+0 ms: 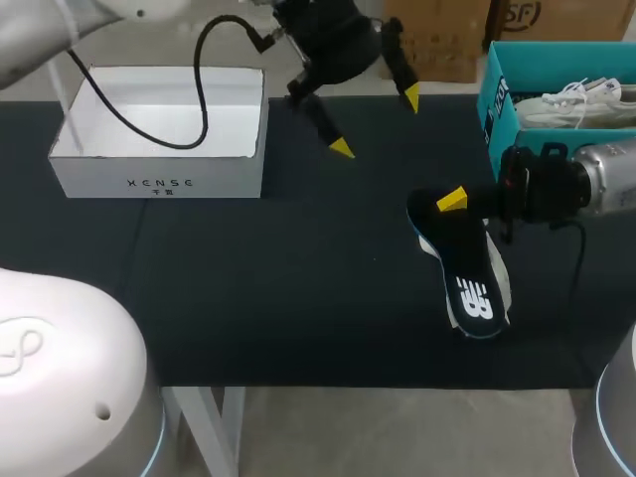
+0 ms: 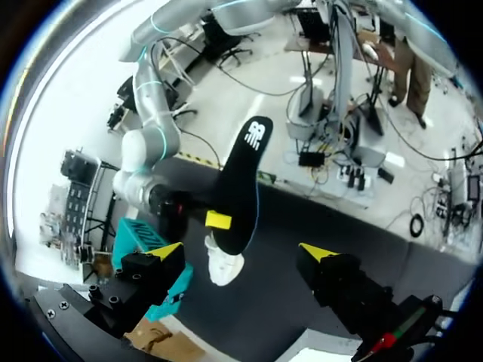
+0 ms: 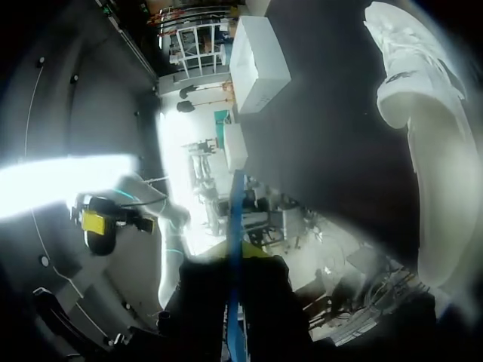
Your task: Take the shoe out of the shoebox, open the shoe tongue, remove and reinsert the insole, then place the shoe into the shoebox
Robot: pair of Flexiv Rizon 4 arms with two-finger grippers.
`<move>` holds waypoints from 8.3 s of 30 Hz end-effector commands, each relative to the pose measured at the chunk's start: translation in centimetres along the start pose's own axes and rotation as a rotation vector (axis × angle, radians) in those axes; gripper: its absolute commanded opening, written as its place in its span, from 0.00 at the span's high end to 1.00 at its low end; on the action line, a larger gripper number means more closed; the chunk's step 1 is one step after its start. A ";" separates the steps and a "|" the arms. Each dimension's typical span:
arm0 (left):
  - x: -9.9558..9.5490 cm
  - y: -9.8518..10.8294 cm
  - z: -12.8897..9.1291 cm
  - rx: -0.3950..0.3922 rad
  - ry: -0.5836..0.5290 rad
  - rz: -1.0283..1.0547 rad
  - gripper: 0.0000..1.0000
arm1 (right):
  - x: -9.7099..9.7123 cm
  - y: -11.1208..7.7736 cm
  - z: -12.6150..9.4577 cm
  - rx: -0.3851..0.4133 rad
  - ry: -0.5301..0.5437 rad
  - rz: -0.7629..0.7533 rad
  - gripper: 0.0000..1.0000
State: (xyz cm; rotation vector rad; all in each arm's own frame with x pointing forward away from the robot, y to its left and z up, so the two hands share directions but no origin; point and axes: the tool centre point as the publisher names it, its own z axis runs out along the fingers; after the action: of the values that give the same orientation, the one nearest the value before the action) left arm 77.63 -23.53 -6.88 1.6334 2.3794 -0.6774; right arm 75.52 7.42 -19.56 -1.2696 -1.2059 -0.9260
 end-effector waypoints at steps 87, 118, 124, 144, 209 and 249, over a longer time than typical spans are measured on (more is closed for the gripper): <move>-7.7 -1.2 -0.2 -0.128 -0.022 0.261 0.00 | 4.1 1.6 -5.5 -0.046 -0.074 -0.101 1.00; 0.6 -0.9 3.4 -0.105 -0.830 0.370 0.00 | 4.1 1.6 -5.5 -0.046 -0.074 -0.101 1.00; 1.9 -0.7 3.4 -0.036 -0.927 0.426 0.00 | 4.1 1.6 -5.5 -0.046 -0.074 -0.101 1.00; -2.0 -2.6 7.9 0.069 -0.859 0.436 0.00 | 4.1 1.6 -5.5 -0.046 -0.074 -0.101 1.00; -6.2 -5.3 13.7 0.158 -0.962 0.311 0.64 | 4.1 1.6 -5.5 -0.046 -0.074 -0.101 1.00; -4.6 -4.6 13.2 0.134 -0.912 0.245 1.00 | 2.3 -1.6 -15.4 -0.335 -0.169 -0.098 0.00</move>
State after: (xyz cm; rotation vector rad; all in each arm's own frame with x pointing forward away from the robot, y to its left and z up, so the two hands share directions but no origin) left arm 74.11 -35.95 -15.54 1.2183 1.4843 -1.2124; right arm 80.08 -3.90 -17.32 -1.4549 -1.3076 -1.0688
